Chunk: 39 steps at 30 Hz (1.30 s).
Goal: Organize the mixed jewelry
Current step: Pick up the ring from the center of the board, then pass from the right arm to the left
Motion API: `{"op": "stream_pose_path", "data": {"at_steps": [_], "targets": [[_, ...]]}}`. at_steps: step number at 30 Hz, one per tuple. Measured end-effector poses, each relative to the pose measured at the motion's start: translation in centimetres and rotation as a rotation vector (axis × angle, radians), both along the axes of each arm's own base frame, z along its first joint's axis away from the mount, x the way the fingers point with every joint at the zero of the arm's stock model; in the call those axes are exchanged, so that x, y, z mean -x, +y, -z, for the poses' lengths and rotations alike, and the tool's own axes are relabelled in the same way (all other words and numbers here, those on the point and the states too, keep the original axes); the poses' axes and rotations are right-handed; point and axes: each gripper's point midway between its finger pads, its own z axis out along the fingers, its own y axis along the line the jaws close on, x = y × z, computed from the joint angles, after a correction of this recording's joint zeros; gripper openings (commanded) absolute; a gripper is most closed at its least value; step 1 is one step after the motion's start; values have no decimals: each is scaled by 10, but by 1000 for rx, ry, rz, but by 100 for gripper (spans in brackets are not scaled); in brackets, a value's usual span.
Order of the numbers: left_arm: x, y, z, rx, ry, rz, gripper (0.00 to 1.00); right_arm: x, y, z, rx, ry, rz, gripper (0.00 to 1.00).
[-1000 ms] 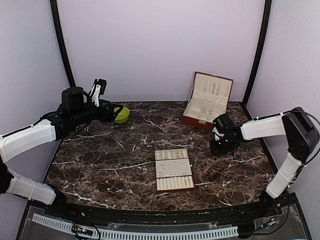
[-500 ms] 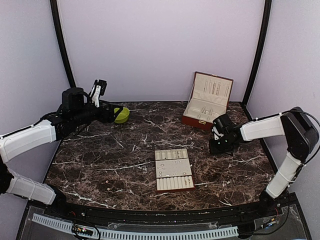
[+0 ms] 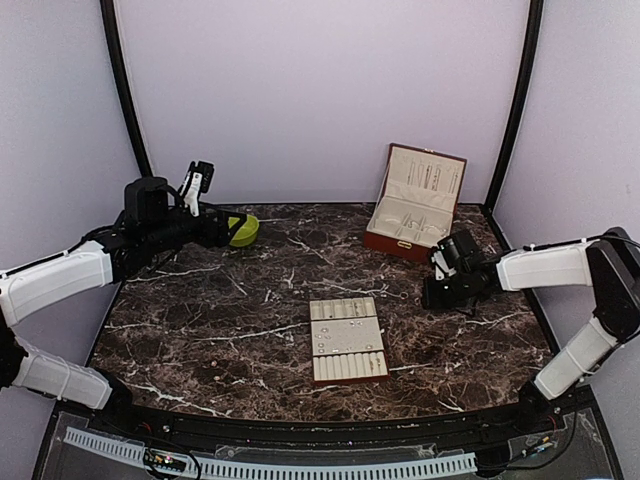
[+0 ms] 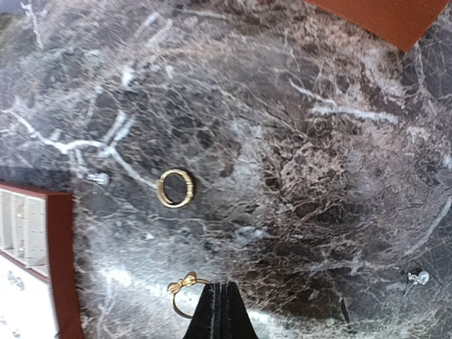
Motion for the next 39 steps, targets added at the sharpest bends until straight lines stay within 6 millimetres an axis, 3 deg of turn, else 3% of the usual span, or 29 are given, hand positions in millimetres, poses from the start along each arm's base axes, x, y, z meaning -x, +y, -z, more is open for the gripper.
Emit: {"op": "stream_pose_path", "data": {"at_steps": [8,11,14,19,23,27,34,39], "targets": [[9,-15,-3,69,15,55,76,2,13,-24,-129,-52,13,0],[22,-36,-6,126,29,104,76,4,25,-38,-182,-95,-6,0],[38,-65,-4,203,68,171,76,10,49,-55,-234,-154,-75,0],[54,-110,16,308,206,276,75,20,83,-79,-291,-249,-204,0],[60,-136,43,335,350,335,73,33,105,-91,-314,-302,-294,0],[69,-158,58,361,460,402,69,43,124,-104,-348,-358,-365,0],[96,-192,69,423,582,559,63,59,153,-130,-437,-444,-442,0],[106,-200,62,451,552,637,61,64,167,-154,-548,-483,-464,0]]}}
